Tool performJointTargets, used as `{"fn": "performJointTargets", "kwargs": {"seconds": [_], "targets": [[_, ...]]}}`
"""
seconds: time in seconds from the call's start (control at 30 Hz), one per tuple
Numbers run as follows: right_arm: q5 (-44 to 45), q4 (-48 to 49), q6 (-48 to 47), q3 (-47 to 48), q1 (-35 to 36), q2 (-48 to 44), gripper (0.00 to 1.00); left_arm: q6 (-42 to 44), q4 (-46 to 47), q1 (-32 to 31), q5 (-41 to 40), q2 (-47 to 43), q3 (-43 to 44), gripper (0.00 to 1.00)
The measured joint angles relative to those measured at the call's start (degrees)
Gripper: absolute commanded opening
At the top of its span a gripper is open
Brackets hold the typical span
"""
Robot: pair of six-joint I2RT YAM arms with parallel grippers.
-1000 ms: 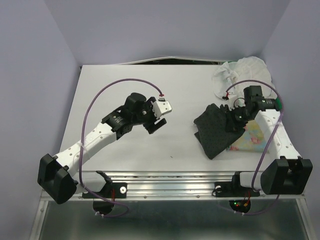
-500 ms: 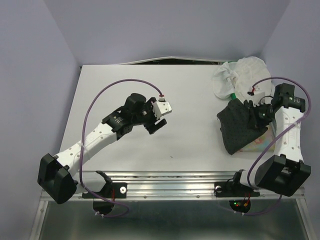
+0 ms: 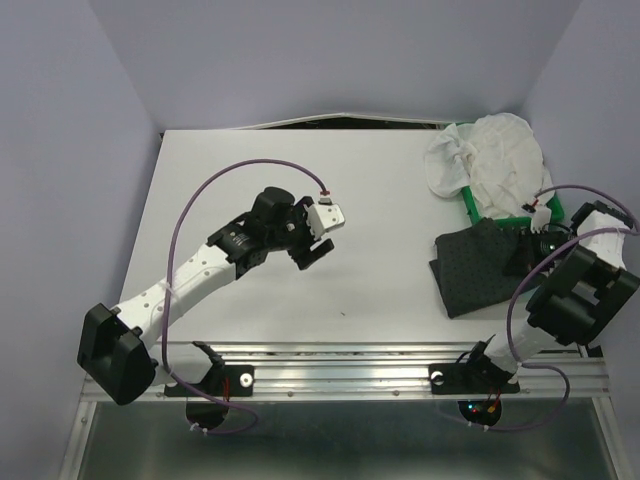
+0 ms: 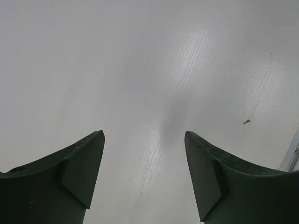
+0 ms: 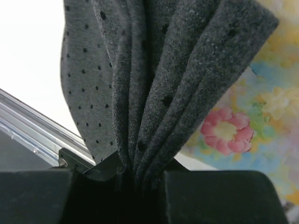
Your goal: Fold and stack the skirts
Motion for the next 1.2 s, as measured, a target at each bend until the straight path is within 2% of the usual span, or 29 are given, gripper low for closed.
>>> {"fn": "performJointTargets", "kwargs": {"seconds": [0.03,0.17,0.2,0.23,0.27,0.3,0.47,0.63,0.73,0.83,1.0,1.13,1.2], "targets": [[-0.79,0.04,-0.72,0.0,-0.79,1.44,0.09,0.0,-0.09,0.0,0.0,0.07,0.0,0.8],[-2.93,1.33,-2.99,-0.17,-4.33,7.78,0.25,0.09,-0.61,0.0,-0.02,0.13,0.0,0.8],[-3.08,2.01,-3.26,-0.44,-4.92,8.68,0.38,0.15,-0.76,0.0,-0.02,0.2,0.0,0.8],[-3.13,2.71,-3.26,-0.68,-5.25,9.31,0.47,0.17,-0.9,0.0,-0.02,0.33,0.0,0.8],[-3.15,3.52,-3.76,-0.94,-5.4,9.64,0.62,0.2,-1.14,0.0,-0.02,0.48,0.0,0.8],[-3.19,4.37,-3.54,-1.25,-5.44,9.84,0.64,0.2,-1.38,0.0,-0.04,0.76,0.0,0.8],[-3.26,7.65,-2.45,-1.42,-5.51,11.17,0.62,0.11,-2.32,0.0,-0.02,2.32,0.24,0.8],[-3.17,8.13,-1.57,-1.07,-5.51,11.65,0.53,-5.18,-2.12,0.04,4.17,5.42,1.92,0.79],[-2.99,8.37,-0.9,-0.63,-5.51,11.65,0.5,-16.5,1.92,-0.07,10.88,11.85,4.94,0.72],[-2.89,8.61,-0.44,-0.63,-5.51,11.69,0.5,-28.63,7.48,-1.31,14.32,20.04,8.04,0.72],[-2.86,9.33,0.76,-0.63,-5.51,11.96,0.5,-48.7,18.8,-8.24,13.27,33.55,14.45,0.78],[-2.4,9.42,1.36,-0.24,-5.51,12.5,0.5,-63.28,28.92,-13.7,11.63,38.58,14.64,0.82],[-2.21,9.44,1.4,-0.15,-5.51,12.59,0.5,-67.73,32.35,-15.39,11.5,40.74,14.78,0.83]]}}
